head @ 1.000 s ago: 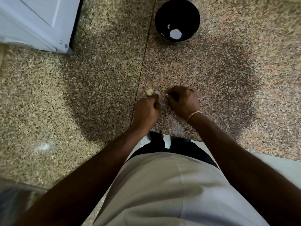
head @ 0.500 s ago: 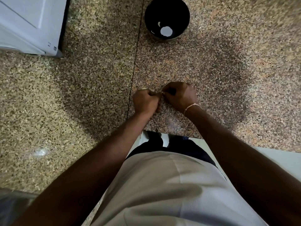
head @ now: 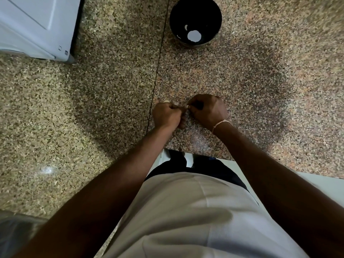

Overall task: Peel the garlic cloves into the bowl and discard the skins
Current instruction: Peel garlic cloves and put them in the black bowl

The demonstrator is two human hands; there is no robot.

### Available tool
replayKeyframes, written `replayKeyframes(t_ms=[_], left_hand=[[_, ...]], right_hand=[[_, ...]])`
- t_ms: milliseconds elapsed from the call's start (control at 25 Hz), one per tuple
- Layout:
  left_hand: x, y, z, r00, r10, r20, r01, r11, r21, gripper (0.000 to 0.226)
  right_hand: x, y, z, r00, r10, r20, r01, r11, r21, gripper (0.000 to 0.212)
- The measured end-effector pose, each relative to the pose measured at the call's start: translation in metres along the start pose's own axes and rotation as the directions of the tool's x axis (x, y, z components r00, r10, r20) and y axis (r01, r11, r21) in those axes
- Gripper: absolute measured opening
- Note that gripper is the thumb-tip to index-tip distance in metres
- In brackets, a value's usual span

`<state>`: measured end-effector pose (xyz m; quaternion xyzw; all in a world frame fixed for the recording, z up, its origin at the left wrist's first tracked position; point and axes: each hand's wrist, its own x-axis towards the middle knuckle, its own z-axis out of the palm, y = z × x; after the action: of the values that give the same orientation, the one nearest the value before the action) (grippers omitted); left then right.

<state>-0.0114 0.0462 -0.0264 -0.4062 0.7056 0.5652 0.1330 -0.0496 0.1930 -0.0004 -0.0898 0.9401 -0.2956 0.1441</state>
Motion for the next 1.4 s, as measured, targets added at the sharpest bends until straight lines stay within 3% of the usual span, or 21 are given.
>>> replayKeyframes(t_ms=[480, 680, 800, 1080, 1400], left_hand=[[0.0044, 0.0022, 0.0043, 0.995, -0.092, -0.031, 0.091, 0.995, -0.051, 0.011], [0.0030, 0.0009, 0.0068, 0.997, -0.042, -0.063, 0.043, 0.999, 0.025, 0.018], [0.0015, 0.0004, 0.0082, 0.997, -0.011, -0.071, 0.016, 0.998, 0.067, 0.022], [0.0049, 0.0040, 0.0074, 0.993, -0.096, -0.074, 0.098, 0.995, 0.034, 0.019], [0.0039, 0.0060, 0.0087, 0.990, -0.124, -0.063, 0.125, 0.992, 0.009, 0.023]], right_hand=[[0.0033, 0.0082, 0.0037, 0.989, -0.143, -0.026, 0.140, 0.986, -0.085, 0.018], [0.0012, 0.0075, 0.0037, 0.988, -0.153, -0.028, 0.150, 0.984, -0.100, 0.015], [0.0018, 0.0068, 0.0017, 0.978, -0.210, -0.002, 0.207, 0.968, -0.138, 0.016], [0.0026, 0.0063, -0.0023, 0.923, -0.379, 0.064, 0.379, 0.872, -0.309, 0.025], [0.0033, 0.0081, -0.0006, 0.895, -0.422, 0.143, 0.445, 0.823, -0.352, 0.029]])
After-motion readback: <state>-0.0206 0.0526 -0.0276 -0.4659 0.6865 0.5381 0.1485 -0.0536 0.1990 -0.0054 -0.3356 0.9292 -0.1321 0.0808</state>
